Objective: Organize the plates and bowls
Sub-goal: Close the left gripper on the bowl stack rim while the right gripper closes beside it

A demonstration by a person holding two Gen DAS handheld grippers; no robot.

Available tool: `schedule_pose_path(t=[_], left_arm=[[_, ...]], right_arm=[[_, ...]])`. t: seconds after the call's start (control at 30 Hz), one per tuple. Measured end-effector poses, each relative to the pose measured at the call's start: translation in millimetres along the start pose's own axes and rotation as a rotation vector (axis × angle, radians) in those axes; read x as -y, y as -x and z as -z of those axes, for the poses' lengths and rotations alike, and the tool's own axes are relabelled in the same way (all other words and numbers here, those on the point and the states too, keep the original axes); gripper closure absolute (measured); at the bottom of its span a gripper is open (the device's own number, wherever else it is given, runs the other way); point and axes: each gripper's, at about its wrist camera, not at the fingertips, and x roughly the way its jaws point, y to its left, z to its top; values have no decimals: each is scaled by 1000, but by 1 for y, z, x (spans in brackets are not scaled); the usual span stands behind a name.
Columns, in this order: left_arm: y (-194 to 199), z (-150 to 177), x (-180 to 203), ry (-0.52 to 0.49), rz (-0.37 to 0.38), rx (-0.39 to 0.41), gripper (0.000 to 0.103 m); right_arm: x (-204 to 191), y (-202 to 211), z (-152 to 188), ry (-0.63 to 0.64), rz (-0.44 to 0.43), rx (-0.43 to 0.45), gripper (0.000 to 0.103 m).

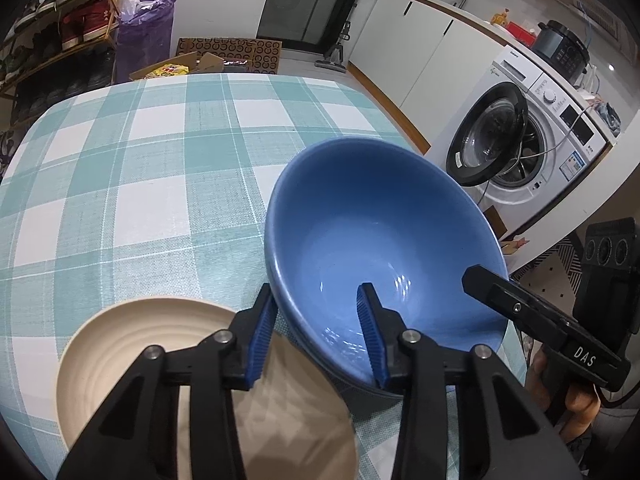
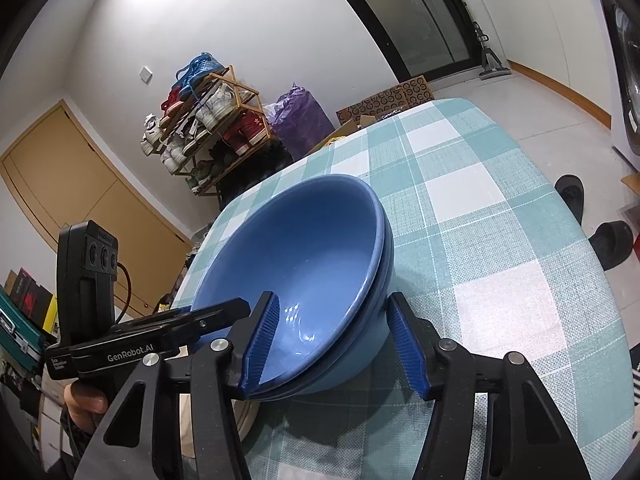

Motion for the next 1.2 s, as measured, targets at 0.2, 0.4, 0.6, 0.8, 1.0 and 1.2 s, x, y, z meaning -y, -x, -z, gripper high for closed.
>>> schedule_pose_path(t=[0.2,0.4,0.6,0.8,1.0,1.2], left_arm=[[2,1,3,-14,-19,8,64],[2,1,4,-23,-35,15,65],[4,0,4,-27,-46,23,65],[6,0,7,-37,-54,34,65],[10,-1,10,-46,-59,48,65],[16,-2,14,-53,-66,61,65]], right_arm=[[-4,1,0,14,14,4,45],[-5,-1,0,31,19,5,45],[-7,-1,1,48,24,6,45],[-8,-1,1,58,25,9,45],[-8,5,0,64,23,22,45],[-8,10,-2,72,17,38,45]])
